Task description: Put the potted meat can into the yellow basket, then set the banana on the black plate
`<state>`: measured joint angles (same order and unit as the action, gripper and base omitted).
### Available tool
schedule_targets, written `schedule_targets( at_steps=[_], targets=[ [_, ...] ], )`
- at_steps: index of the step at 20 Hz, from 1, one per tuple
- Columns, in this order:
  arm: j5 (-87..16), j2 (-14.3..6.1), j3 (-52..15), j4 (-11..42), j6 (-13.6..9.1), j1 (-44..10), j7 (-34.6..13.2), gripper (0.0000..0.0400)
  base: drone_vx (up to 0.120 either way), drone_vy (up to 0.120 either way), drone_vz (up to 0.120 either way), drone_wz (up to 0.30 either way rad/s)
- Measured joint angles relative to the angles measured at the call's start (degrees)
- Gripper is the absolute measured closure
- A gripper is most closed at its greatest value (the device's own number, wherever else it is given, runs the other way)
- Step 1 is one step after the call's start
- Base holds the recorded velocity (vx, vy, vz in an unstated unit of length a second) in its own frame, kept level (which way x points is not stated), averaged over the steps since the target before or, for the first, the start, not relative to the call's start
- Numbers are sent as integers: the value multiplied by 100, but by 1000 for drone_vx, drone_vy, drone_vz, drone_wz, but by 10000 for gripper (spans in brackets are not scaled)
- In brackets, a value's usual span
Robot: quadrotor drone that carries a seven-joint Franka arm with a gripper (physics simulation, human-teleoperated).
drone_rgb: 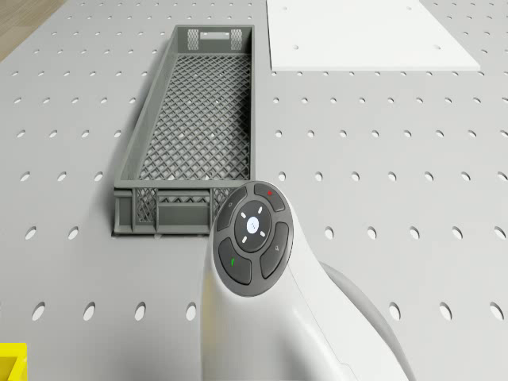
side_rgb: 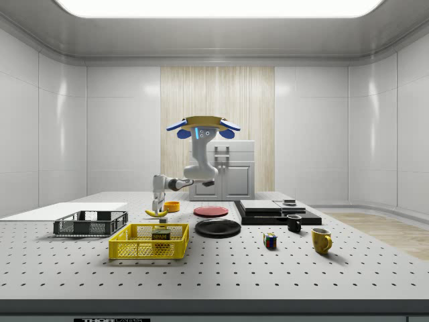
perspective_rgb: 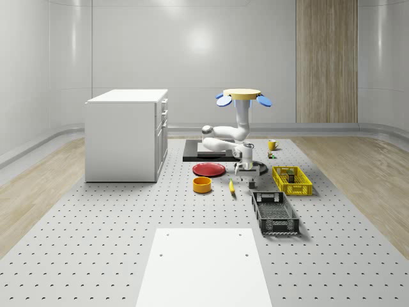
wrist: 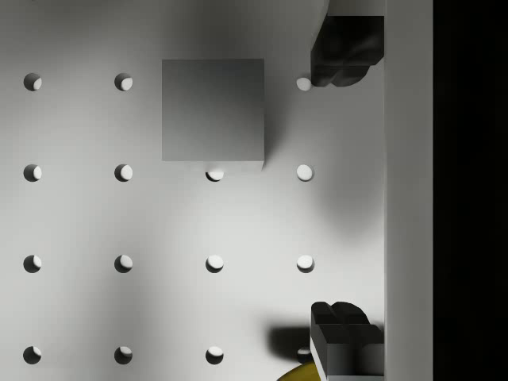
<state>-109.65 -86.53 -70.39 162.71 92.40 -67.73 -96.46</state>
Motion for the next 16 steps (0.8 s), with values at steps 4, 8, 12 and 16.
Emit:
schedule_targets(
  at_steps=[4,8,12,16],
  targets=[
    [0,0,0,0,0,0,0,0,0,-120,0,0],
    [0,0,0,0,0,0,0,0,10,-120,0,0],
    [0,0,0,0,0,0,0,0,120,-120,0,0],
    [0,-1,0,0,0,0,0,0,20,-120,0,0]
  ],
)
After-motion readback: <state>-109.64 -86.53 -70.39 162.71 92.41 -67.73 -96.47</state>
